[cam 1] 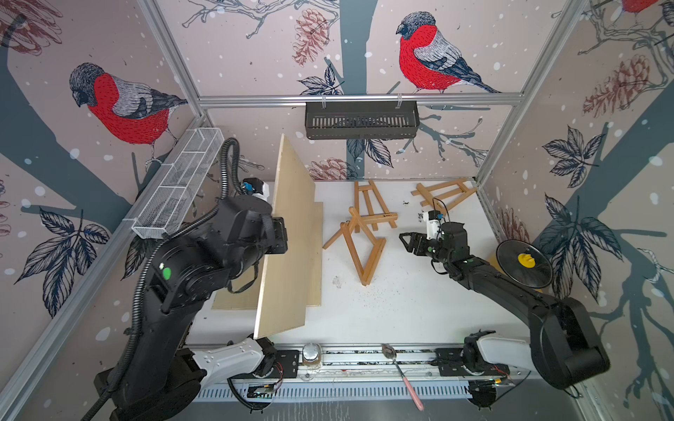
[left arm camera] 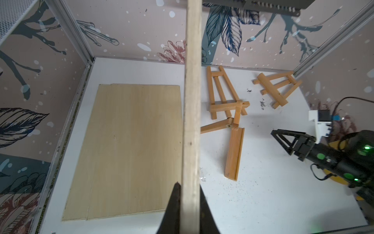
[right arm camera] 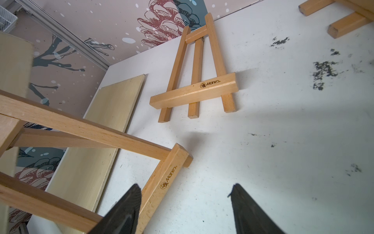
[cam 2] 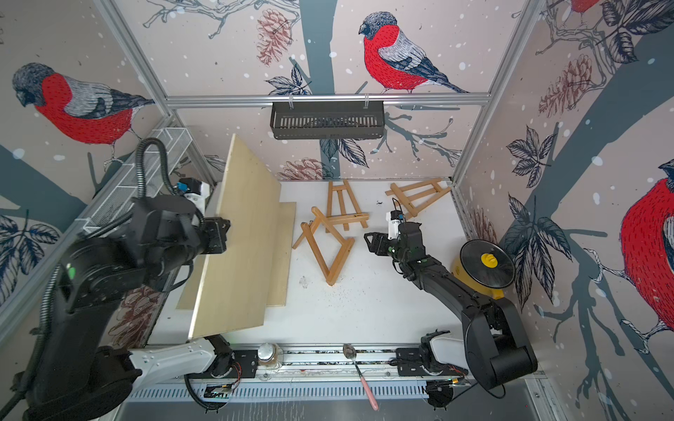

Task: Disassemble the easel
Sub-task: Place the drawing board on the drawing board.

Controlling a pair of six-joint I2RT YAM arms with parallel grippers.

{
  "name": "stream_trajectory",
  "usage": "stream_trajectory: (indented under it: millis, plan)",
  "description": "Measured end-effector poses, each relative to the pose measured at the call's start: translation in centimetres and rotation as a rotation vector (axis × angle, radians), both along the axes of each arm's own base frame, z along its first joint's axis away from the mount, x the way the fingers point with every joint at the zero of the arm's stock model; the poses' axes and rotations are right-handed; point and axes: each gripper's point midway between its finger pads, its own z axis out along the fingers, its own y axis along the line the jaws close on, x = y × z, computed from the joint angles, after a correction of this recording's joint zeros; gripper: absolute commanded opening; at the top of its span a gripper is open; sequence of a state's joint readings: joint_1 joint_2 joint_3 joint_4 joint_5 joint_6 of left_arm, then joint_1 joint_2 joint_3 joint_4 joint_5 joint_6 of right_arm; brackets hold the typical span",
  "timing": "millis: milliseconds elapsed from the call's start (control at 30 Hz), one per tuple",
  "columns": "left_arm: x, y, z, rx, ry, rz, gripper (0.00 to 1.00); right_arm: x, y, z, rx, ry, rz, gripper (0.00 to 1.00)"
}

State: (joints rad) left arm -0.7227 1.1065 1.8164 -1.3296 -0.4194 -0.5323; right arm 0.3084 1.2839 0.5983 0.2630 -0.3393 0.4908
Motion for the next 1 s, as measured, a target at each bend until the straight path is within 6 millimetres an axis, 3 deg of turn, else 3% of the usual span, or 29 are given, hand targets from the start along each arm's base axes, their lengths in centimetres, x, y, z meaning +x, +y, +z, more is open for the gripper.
stream_trajectory:
  millis: [133,433,567,833,1000]
  plan:
    - [1.4,0.1,-2.8,0.053,0.042,0.030,0.00,-0.2,0.4,-0.4,-0.004,0.011,0.011,0.71]
    - [6.9,1.1,-8.9,0.020,0.164,0.035,0.00,-0.2,0.6,-0.9,-0.009,0.024,0.016,0.71]
    - [8.3,1.9,-10.1,-0.031,0.192,-0.002,0.00,-0.2,0.6,-1.1,-0.011,0.030,0.018,0.71]
    - [10.9,5.6,-11.7,-0.161,0.202,-0.013,0.00,0.2,1.0,-1.6,-0.016,0.046,0.024,0.71]
    - [12.8,5.5,-13.6,-0.271,0.200,-0.084,0.00,0.4,1.4,-1.8,-0.021,0.052,0.029,0.71]
